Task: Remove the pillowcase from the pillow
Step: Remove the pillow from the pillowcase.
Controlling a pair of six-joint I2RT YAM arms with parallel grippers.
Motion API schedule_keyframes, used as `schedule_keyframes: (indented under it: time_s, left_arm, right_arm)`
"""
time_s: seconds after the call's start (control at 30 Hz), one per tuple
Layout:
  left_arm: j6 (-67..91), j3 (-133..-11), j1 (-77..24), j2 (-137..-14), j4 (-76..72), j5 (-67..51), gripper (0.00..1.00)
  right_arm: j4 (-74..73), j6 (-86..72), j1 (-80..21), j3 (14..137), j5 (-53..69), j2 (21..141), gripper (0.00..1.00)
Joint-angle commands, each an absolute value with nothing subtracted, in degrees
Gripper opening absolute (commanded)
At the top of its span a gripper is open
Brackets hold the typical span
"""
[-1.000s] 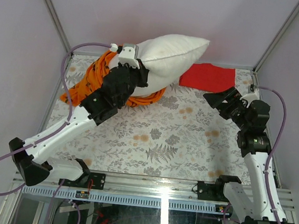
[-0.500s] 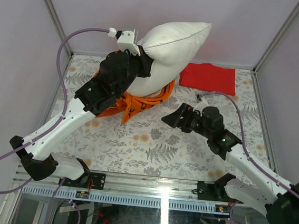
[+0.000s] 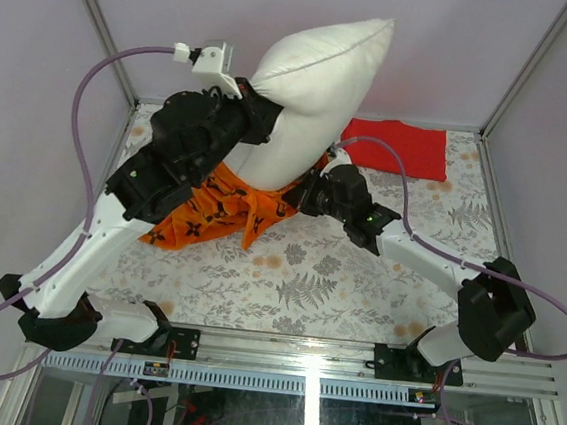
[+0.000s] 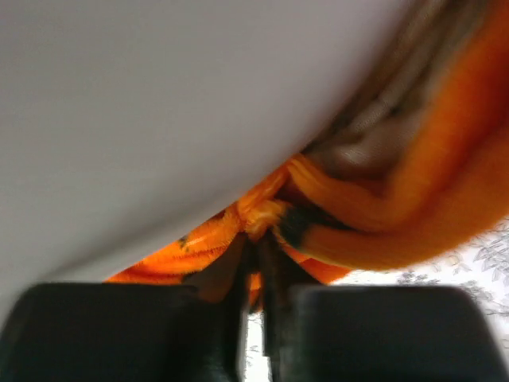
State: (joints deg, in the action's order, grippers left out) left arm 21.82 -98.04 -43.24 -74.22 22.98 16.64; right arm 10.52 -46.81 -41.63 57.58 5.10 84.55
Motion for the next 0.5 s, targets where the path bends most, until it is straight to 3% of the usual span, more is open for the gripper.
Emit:
schedule_keyframes:
  time_s: [0.0,0.23,0.4,0.43,0.47]
  left_arm:
    - [22.5,-104.5,-43.2,-67.9,12.6,18.0,0.0]
    - [17.0,-104.5,-43.2,-61.4,12.6,31.1,0.0]
    - [14.8,-102.3,-43.2,-55.0,14.2,32.3,0.0]
    - [15.0,-101.8,-43.2,-54.2,14.9,32.4,0.0]
    - [15.2,-100.6,-43.2,-52.8,15.0,32.4,0.0]
  right_arm:
    - [15.8,-48.0,-41.7,57.4,4.8,87.6,0.0]
    - [19.7,-50.8,-41.8,47.7,5.8,88.9,0.0]
    - [20.5,-48.3,-41.8,45.8,3.1,85.7,0.02]
    - [20.8,-46.9,-41.8,45.7,2.3,83.8,0.17]
    - [21.7,-45.3,-41.8,45.5,1.0,81.4,0.38]
